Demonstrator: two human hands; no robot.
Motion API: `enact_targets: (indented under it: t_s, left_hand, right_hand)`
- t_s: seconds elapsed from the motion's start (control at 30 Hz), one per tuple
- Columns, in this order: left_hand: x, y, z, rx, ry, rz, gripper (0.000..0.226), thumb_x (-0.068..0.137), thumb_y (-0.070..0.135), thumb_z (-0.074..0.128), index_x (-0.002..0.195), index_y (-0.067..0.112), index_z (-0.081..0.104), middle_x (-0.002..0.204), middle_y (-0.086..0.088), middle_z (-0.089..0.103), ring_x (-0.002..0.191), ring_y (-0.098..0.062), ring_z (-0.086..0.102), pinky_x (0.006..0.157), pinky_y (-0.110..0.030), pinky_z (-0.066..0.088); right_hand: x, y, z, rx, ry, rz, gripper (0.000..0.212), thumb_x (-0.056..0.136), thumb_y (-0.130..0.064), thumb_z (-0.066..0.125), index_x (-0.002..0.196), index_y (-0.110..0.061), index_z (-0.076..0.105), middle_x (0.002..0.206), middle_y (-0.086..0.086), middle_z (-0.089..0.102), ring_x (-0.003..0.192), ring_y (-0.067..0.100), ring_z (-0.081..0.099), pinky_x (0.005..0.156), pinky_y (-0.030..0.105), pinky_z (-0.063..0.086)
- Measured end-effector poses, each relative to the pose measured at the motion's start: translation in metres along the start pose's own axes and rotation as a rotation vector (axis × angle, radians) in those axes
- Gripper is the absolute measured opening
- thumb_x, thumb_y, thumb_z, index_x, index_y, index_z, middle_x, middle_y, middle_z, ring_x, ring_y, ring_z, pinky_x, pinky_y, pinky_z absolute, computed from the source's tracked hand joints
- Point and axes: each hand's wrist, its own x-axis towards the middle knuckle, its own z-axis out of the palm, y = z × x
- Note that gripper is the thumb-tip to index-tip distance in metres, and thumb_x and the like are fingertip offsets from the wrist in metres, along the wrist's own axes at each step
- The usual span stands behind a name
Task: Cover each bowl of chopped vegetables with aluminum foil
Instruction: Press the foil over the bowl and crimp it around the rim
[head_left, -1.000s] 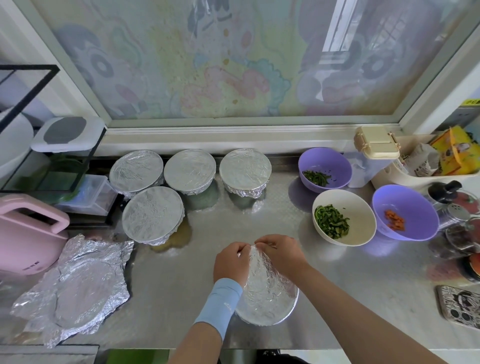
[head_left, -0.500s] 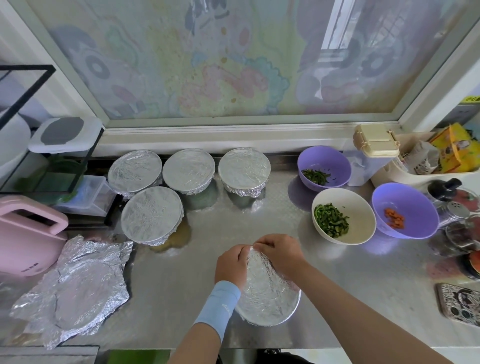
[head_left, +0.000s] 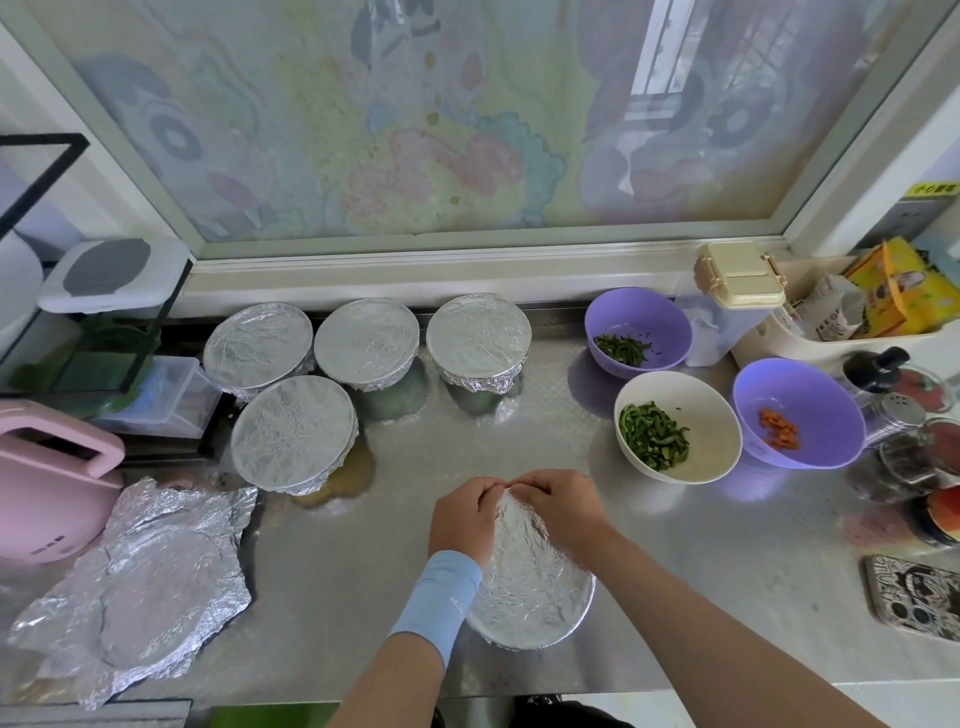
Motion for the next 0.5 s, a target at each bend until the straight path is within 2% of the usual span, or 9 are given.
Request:
enact_targets:
  t_s: [0.1,0.17,0.23,0.3,0.37,0.43,0.5]
  left_hand:
    - [-0.008,0.003,0.001,0.013,0.038,-0.029,0.019,0.098,0.024,0.053,0.098,0.024,0.072,0.085,0.014,0.067,0.078,-0.001,0.060,0.064,-0.004,0.038]
    - [-0.016,0.001,0.001,0.031,0.079,-0.041,0.019,0.099,0.025,0.050,0.098,0.025,0.069,0.086,0.014,0.066,0.080,-0.006,0.060,0.067,-0.011,0.040]
    - [-0.021,0.000,0.001,0.066,0.121,-0.038,0.019,0.098,0.023,0.049,0.096,0.025,0.067,0.087,0.012,0.067,0.082,-0.011,0.061,0.072,-0.020,0.044]
    - [-0.021,0.000,0.001,0.075,0.122,0.004,0.020,0.096,0.017,0.050,0.100,0.024,0.068,0.094,0.012,0.067,0.089,-0.010,0.060,0.079,-0.020,0.044]
    - [-0.018,0.003,0.002,0.035,0.058,0.040,0.022,0.095,0.015,0.052,0.104,0.024,0.070,0.100,0.016,0.067,0.093,-0.005,0.060,0.082,-0.013,0.042]
    - [-0.014,0.006,0.004,-0.013,0.014,0.050,0.017,0.094,0.018,0.057,0.098,0.025,0.072,0.093,0.016,0.069,0.088,-0.002,0.062,0.074,-0.005,0.041]
    - [-0.012,0.005,0.005,-0.015,0.029,0.055,0.013,0.094,0.021,0.059,0.094,0.025,0.072,0.085,0.016,0.069,0.081,-0.001,0.062,0.068,-0.003,0.040]
  right_hand:
    - [-0.001,-0.002,-0.001,-0.147,-0.020,-0.032,0.012,0.089,-0.037,0.066,0.097,-0.036,0.075,0.083,-0.022,0.071,0.071,-0.003,0.060,0.076,0.022,0.051]
    - [-0.005,0.001,-0.001,-0.281,0.050,-0.098,0.020,0.090,-0.039,0.065,0.108,-0.034,0.071,0.102,-0.019,0.068,0.087,0.002,0.062,0.085,0.025,0.049]
    - [-0.008,0.006,0.002,-0.419,0.177,-0.240,0.019,0.092,-0.033,0.062,0.109,-0.029,0.070,0.108,-0.014,0.066,0.096,0.010,0.061,0.082,0.026,0.046]
    - [-0.012,0.010,0.008,-0.506,0.232,-0.326,0.016,0.093,-0.025,0.060,0.104,-0.025,0.072,0.101,-0.008,0.069,0.090,0.019,0.064,0.073,0.028,0.047]
    - [-0.014,0.013,0.015,-0.526,0.257,-0.332,0.017,0.093,-0.020,0.059,0.103,-0.023,0.072,0.096,-0.003,0.071,0.085,0.023,0.065,0.069,0.031,0.049]
    - [-0.015,0.014,0.018,-0.436,0.289,-0.310,0.016,0.093,-0.019,0.058,0.098,-0.020,0.073,0.089,-0.001,0.071,0.080,0.023,0.064,0.067,0.032,0.051]
    - [-0.015,0.015,0.020,-0.327,0.309,-0.293,0.013,0.092,-0.018,0.060,0.091,-0.018,0.073,0.082,-0.001,0.071,0.074,0.019,0.064,0.066,0.031,0.052]
